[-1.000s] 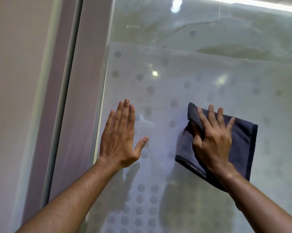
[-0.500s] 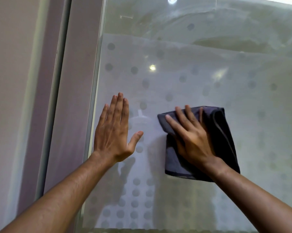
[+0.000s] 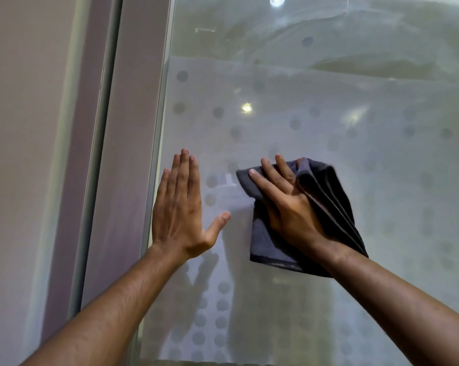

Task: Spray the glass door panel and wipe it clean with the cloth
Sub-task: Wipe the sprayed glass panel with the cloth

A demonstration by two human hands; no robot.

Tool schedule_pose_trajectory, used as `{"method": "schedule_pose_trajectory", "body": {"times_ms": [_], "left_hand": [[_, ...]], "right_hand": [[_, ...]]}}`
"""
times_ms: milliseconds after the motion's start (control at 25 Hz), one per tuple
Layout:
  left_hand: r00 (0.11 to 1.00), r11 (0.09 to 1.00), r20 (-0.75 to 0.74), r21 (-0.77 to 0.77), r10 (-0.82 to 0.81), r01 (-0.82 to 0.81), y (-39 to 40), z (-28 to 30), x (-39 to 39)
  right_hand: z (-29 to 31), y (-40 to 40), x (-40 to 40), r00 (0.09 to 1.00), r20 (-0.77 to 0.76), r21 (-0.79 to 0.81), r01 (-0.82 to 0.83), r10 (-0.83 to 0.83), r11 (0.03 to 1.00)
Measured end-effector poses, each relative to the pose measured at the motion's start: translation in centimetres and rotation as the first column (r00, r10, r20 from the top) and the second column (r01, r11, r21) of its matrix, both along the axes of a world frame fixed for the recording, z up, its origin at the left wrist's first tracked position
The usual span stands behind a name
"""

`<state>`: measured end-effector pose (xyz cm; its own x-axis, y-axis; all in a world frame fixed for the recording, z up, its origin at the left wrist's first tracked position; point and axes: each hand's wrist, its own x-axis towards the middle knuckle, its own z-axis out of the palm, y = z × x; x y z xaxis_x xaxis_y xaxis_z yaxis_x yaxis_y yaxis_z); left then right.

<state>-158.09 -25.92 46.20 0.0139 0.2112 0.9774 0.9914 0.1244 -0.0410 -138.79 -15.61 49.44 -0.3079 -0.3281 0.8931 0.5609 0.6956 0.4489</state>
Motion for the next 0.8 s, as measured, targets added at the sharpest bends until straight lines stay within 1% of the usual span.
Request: {"method": "schedule_pose_trajectory", "body": {"times_ms": [120, 200, 240, 320, 400, 440, 520, 600, 640, 720, 800], "left_hand": [[1.000, 1.000, -0.002, -0.015, 0.008, -0.008, -0.1, -0.1, -0.2], [1.000, 0.999, -0.008, -0.018, 0.027, -0.027, 0.0, 0.0, -0.2], [0.999, 0.999, -0.011, -0.017, 0.036, -0.037, 0.1, 0.0, -0.2], [0.999, 0.999, -0.018, -0.023, 0.042, -0.043, 0.2, -0.1, -0.2], [0.999, 0.999, -0.026, -0.031, 0.039, -0.040, 0.3, -0.1, 0.2], [0.999, 0.999, -0.029, -0.032, 0.038, -0.039, 0.4, 0.0, 0.4], [0.999, 0.999, -0.047, -0.047, 0.018, -0.020, 0.8, 0.1, 1.4], [0.997, 0.998, -0.076, -0.060, 0.001, -0.005, 1.4, 0.1, 2.7], [0.997, 0.998, -0.083, -0.059, 0.000, -0.005, 1.6, 0.1, 3.1], [0.996, 0.998, -0.087, -0.057, 0.001, -0.006, 1.8, 0.1, 3.5], [0.996, 0.998, -0.086, -0.057, 0.005, -0.010, 1.8, 0.0, 3.5]], "right_hand": [[3.0, -0.5, -1.9, 0.987, -0.158, -0.086, -0.034, 0.020, 0.996], [4.8, -0.9, -2.6, 0.981, -0.192, -0.100, -0.008, -0.011, 0.995], [4.8, -1.0, -2.7, 0.984, -0.180, -0.085, -0.002, -0.014, 0.996], [3.0, -1.0, -2.2, 0.995, -0.099, -0.065, -0.009, 0.002, 0.998], [0.3, -0.9, -0.6, 1.000, -0.024, -0.120, 0.010, -0.013, 0.993], [-0.7, -0.8, 0.5, 0.999, -0.024, -0.164, 0.031, -0.035, 0.986], [-2.2, 0.0, 3.4, 0.985, -0.114, -0.222, 0.101, -0.129, 0.970], [-2.8, 1.0, 6.9, 0.938, -0.214, -0.280, 0.208, -0.272, 0.937], [-3.0, 1.6, 8.6, 0.915, -0.251, -0.314, 0.230, -0.315, 0.921], [-3.2, 3.4, 12.2, 0.873, -0.328, -0.384, 0.226, -0.361, 0.895], [-2.9, 5.0, 15.9, 0.814, -0.417, -0.474, 0.183, -0.403, 0.861]]}}
